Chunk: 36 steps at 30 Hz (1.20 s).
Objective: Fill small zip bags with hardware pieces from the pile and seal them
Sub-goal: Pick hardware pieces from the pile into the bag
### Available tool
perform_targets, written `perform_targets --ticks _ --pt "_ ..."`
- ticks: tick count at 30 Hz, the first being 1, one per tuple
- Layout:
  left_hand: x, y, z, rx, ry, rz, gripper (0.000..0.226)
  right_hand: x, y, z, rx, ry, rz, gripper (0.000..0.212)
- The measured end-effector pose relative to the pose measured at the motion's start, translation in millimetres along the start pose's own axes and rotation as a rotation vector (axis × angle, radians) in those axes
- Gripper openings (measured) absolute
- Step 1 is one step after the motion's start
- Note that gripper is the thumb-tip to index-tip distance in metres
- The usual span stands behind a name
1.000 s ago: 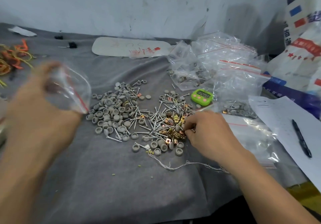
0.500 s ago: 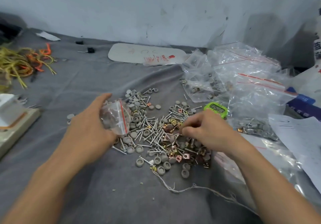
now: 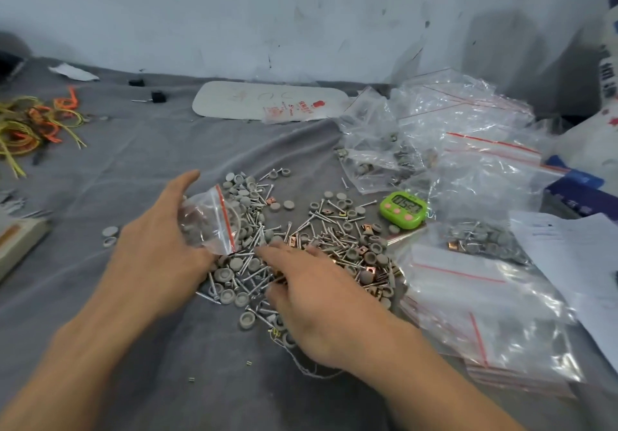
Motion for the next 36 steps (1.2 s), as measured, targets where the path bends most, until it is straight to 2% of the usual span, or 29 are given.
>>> perform_targets --ticks 2,5,8,12,15,19,22,27,33,36 --pt "0 1 0 -0.007 0.001 -0.002 0.102 -1 -12 23 0.134 -0.094 -0.069 0.040" --pt "0 2 0 -0.007 0.009 0.005 0.102 -3 -67 70 -0.018 -0.272 -0.331 0.038" --pt "1 2 -1 0.004 0.016 -0.001 0.102 3 -109 84 -0.212 -0.204 -0.496 0.044" --pt "4 3 0 -0.001 0.008 -0.002 0.102 27 -111 69 -0.387 -0.083 -0.409 0.053" --pt "4 3 1 -0.014 0.003 0.000 0.102 38 -106 65 -0.485 -0.062 -0.367 0.056" --pt "5 6 3 -0.032 0.005 0.011 0.101 39 -104 67 -0.520 -0.094 -0.370 0.041" --pt "6 11 5 -0.061 0.007 0.033 0.099 37 -103 65 -0.475 -0.090 -0.361 0.025" --pt "6 13 7 -0.066 0.006 0.039 0.097 37 -90 64 -0.370 -0.049 -0.331 0.031" --pt "5 9 9 -0.060 -0.001 0.016 0.096 34 -89 68 -0.278 -0.065 -0.374 0.007" --pt "4 6 8 -0.050 0.003 0.015 0.097 31 -94 65 -0.217 -0.080 -0.389 0.006"
Point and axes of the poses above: each hand's wrist, its own x-axis towards the middle knuckle, its own z-axis out of the back of the hand, y = z × x, the point moved 9 cm from there along x, towards the middle knuckle, and after that the axes turned 4 degrees about z, right-handed, at the moved point
